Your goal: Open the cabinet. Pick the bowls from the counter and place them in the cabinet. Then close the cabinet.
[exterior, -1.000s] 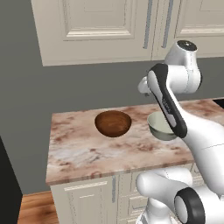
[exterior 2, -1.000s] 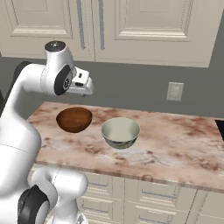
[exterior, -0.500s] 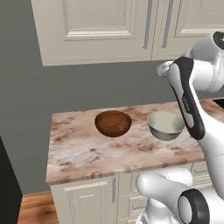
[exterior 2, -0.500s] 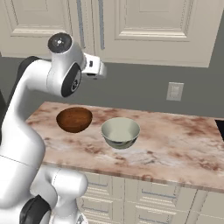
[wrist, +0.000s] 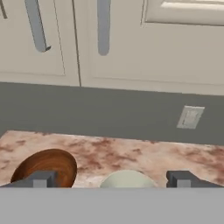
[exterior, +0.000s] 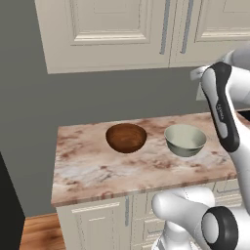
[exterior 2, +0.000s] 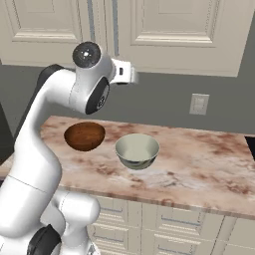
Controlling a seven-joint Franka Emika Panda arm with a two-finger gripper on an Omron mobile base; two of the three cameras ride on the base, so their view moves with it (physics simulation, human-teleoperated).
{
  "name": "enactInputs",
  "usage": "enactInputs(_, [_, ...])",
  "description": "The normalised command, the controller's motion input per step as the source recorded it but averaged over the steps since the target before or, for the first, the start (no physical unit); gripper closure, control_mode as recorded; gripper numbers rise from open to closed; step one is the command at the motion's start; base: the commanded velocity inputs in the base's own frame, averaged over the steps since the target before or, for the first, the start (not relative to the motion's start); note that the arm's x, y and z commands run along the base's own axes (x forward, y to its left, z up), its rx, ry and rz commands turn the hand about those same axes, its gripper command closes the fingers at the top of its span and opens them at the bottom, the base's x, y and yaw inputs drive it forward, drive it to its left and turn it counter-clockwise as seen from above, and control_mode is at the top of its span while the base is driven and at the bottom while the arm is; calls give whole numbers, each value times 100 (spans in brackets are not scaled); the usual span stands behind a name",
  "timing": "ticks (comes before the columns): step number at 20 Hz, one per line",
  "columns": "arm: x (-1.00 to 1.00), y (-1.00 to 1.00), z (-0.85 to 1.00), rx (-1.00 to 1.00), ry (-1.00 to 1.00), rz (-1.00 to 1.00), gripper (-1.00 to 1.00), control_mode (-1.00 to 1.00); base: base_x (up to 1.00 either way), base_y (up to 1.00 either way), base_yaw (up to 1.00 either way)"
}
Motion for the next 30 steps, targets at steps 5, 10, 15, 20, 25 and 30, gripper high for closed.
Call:
enactInputs(5, [0,-14,52,-24,-13,2,-100,-100,0,0,0])
enactInputs(10, [0,1,39,-15,-5,0,-100,-100,0,0,0])
enactInputs(15, [0,10,22,1,-2,0,-100,-100,0,0,0])
enactInputs(20, [0,37,25,9,-6,0,-100,-100,0,0,0])
enactInputs(25, [21,56,14,0,-19,0,-100,-100,0,0,0])
enactInputs(30, [30,21,20,-4,-20,-2,-100,-100,0,0,0])
